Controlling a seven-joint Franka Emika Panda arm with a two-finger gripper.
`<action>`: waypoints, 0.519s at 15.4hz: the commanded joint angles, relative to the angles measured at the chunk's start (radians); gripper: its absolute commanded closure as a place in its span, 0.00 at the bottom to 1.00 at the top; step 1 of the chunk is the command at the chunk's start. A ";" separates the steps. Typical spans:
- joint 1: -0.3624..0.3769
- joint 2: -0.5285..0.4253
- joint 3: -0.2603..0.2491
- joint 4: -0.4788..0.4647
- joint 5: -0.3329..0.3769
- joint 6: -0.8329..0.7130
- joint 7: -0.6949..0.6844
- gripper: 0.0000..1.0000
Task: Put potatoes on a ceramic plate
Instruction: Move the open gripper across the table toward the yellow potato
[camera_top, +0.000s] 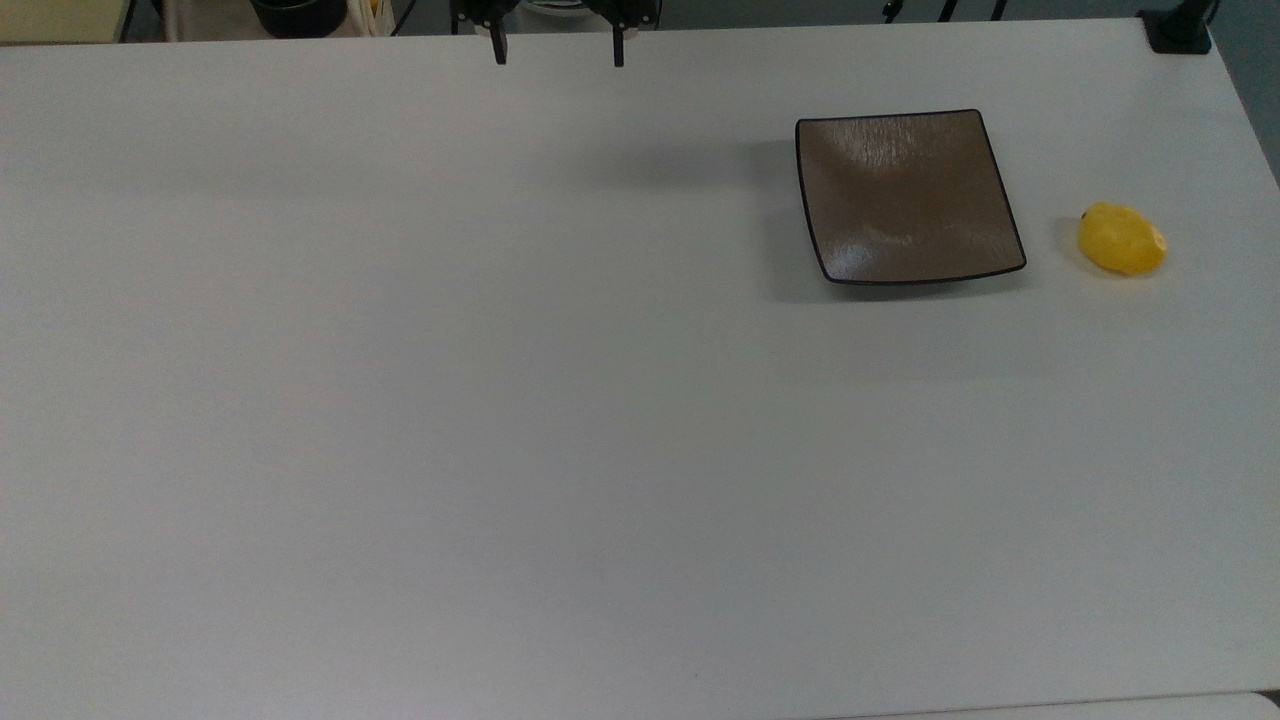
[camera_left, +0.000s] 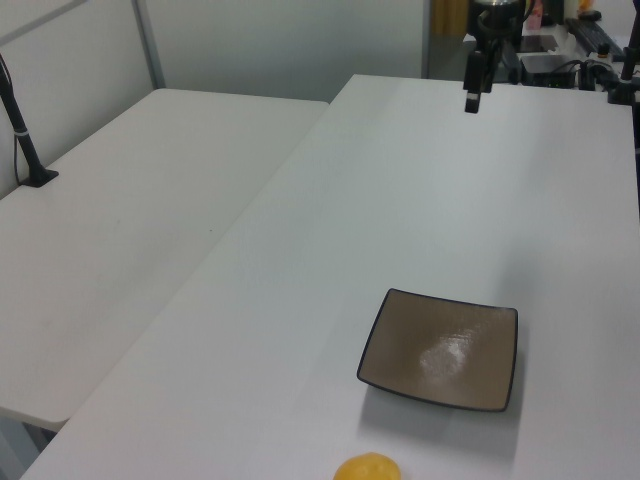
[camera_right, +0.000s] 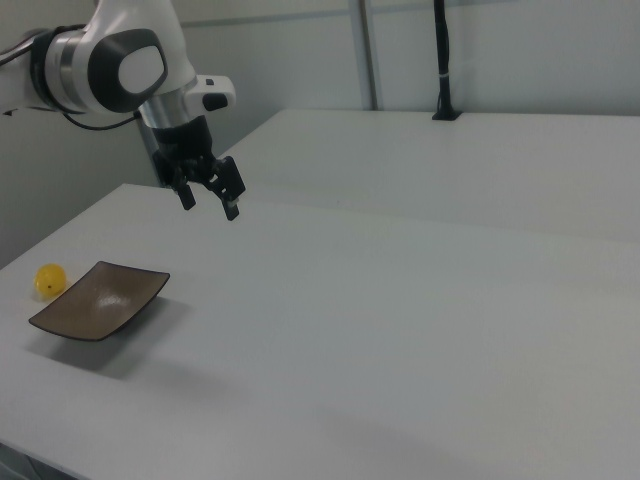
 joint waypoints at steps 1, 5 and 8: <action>0.048 -0.009 0.014 -0.061 0.019 0.153 0.045 0.00; 0.124 0.040 0.047 -0.035 0.049 0.208 0.074 0.00; 0.130 0.081 0.138 0.000 0.048 0.240 0.124 0.00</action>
